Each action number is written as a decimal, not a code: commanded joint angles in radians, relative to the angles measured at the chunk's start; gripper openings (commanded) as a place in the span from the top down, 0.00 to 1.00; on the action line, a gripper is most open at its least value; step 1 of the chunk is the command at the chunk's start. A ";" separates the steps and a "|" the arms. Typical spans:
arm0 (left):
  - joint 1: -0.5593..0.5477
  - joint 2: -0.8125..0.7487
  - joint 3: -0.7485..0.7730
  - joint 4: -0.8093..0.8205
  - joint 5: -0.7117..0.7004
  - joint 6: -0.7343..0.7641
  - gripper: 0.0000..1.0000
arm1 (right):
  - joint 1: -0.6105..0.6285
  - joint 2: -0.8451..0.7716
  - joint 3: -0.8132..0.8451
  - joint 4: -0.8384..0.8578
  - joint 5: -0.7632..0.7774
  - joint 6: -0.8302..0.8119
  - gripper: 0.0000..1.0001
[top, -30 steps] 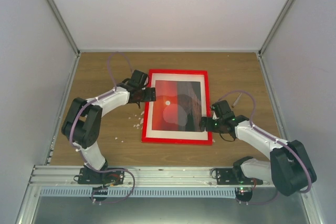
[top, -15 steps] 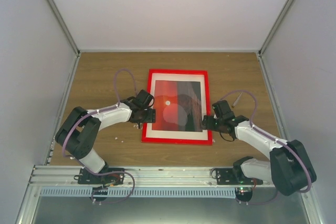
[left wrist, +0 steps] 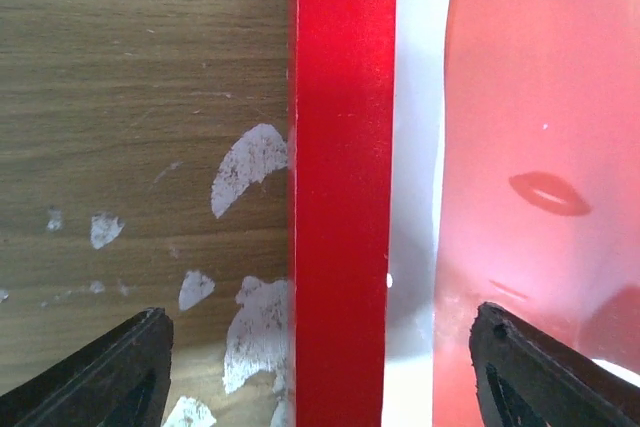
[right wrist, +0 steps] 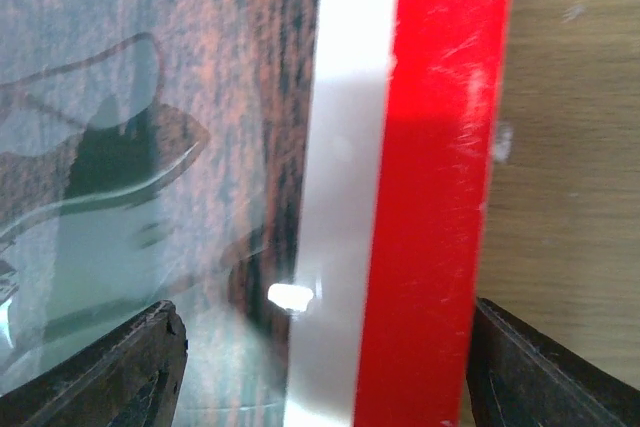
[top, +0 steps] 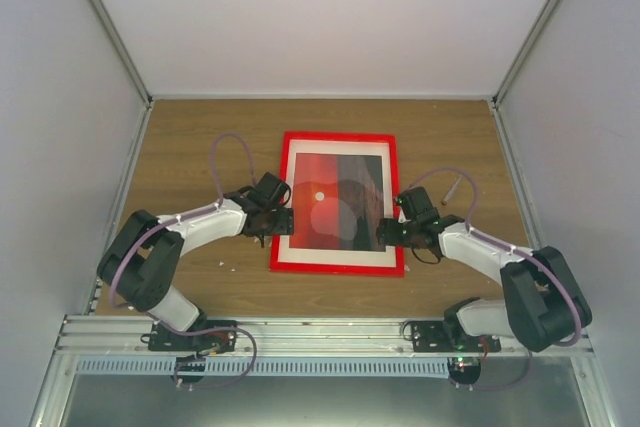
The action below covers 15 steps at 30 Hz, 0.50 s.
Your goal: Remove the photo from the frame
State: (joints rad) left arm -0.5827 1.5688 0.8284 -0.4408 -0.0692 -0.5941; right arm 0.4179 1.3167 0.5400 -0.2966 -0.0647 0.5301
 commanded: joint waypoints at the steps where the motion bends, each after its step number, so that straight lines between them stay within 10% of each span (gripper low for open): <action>1: 0.012 -0.059 -0.015 0.005 -0.008 -0.040 0.17 | 0.034 -0.007 -0.024 -0.067 -0.071 0.005 0.25; 15: 0.056 -0.513 -0.245 -0.069 0.049 -0.323 0.02 | 0.253 0.015 0.040 -0.039 -0.253 0.034 0.15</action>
State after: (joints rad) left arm -0.5385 1.1854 0.6380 -0.4919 -0.0460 -0.7948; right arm 0.5991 1.2732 0.5331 -0.3527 -0.2237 0.5655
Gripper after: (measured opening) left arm 0.969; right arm 0.840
